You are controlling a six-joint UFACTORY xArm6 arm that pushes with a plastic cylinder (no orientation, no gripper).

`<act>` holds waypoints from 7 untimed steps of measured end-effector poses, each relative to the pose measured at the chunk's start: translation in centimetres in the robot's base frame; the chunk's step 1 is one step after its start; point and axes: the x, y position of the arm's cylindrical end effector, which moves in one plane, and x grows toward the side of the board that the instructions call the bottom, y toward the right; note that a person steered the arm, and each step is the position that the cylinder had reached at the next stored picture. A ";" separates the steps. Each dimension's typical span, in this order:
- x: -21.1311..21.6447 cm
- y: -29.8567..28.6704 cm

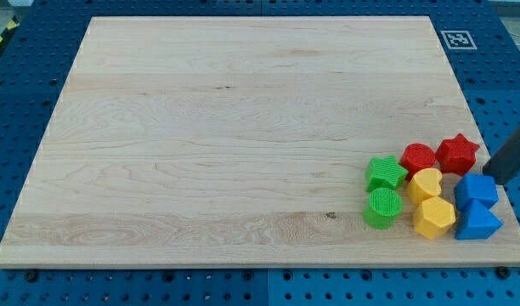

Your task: Push the red star to the top of the red circle

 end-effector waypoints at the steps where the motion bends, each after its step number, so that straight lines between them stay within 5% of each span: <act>1: 0.8 -2.2; 7: -4.0 -4.5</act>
